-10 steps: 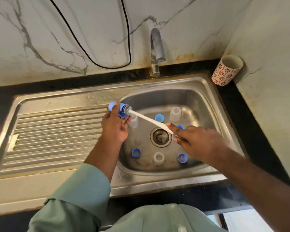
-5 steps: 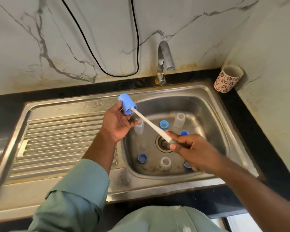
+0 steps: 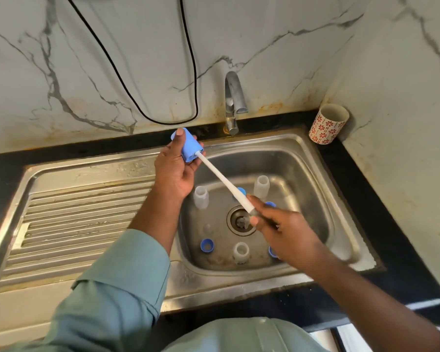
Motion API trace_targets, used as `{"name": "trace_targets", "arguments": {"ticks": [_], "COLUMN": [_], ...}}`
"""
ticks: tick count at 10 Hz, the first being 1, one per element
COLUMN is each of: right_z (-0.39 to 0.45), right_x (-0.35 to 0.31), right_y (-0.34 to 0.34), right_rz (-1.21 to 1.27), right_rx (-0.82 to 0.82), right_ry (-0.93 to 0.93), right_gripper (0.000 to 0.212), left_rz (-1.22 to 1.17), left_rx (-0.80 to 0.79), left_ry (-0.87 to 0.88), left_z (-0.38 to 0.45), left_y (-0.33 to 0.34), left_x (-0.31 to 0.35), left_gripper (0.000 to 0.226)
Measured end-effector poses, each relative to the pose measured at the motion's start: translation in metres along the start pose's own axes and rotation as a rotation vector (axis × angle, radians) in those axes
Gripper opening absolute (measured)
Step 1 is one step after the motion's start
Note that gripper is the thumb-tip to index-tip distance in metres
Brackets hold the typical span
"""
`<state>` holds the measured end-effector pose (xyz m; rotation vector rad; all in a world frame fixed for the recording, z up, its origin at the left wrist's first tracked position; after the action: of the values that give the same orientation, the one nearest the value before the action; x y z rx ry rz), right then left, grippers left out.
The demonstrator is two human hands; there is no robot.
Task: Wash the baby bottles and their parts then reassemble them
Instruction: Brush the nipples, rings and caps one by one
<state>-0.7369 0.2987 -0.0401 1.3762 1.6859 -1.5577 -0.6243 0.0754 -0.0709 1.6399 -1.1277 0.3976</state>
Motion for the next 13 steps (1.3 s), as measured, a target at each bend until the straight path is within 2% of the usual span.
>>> {"name": "trace_targets", "arguments": {"ticks": [1,2,3,4,5,6,7,8,9,10,11,12,13], "right_z": [0.001,-0.002,-0.001,0.003,-0.002,-0.017,-0.018,0.000,0.013,0.005,0.013,0.019,0.001], "right_x": [-0.007,-0.011,0.010,0.003,0.010,0.016,0.016,0.012,0.009,0.002,0.000,0.000,-0.003], "right_y": [-0.007,-0.013,-0.014,-0.022,-0.022,-0.028,-0.031,-0.010,-0.001,0.001,-0.002,0.003,0.009], "right_rz": [0.114,0.878,0.355,-0.695,-0.473,-0.251,-0.073,0.003,0.089,0.067,0.017,0.070,0.098], "right_rx": [-0.113,-0.450,-0.271,0.145,0.075,0.109,0.147,0.068,0.048,-0.047,-0.048,-0.042,-0.086], "right_ry": [0.011,0.156,-0.036,-0.324,-0.339,-0.342,-0.244,-0.113,-0.021,-0.005,0.022,0.056,0.041], "right_gripper": [0.040,0.051,0.044,0.042,0.045,0.042,0.046,0.043,0.041,0.036,0.037,0.040,0.039], "left_rz": [-0.083,-0.242,-0.234,-0.071,-0.065,-0.168,-0.058,0.234,0.306,0.121,0.084,0.055,-0.075], "left_rx": [0.006,-0.211,-0.198,0.003,0.192,0.412,0.313,0.207,0.198,0.308,0.343,0.319,0.377], "left_ry": [-0.045,-0.064,-0.069,-0.036,-0.001,0.046,0.062,0.111,0.164,0.160,0.099,0.039,0.051], "left_z": [-0.002,-0.010,-0.004,0.012,0.022,0.023,0.012,-0.011,-0.022,-0.014,-0.019,-0.023,-0.017], "left_y": [-0.003,0.008,0.010,-0.007,-0.025,-0.046,-0.040,-0.014,-0.002,-0.018,-0.022,-0.020,-0.030], "left_x": [-0.009,-0.010,-0.006,-0.008,-0.008,0.003,0.006,-0.009,-0.010,0.005,-0.005,-0.011,0.003], "left_gripper": [0.038,0.036,0.037,0.045,0.042,0.030,0.029,0.035,0.027,0.030,0.052,0.053,0.053]}}
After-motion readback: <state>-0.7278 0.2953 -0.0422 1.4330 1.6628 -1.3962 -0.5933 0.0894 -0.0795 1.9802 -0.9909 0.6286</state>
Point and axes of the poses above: each hand's wrist, its own z-axis towards the middle knuckle, its own y-axis out of the palm, x = y × z, the point moved 7 cm from there along z, towards the middle knuckle, and after that the axes turned 1 degree about z, right-handed, at the moved point
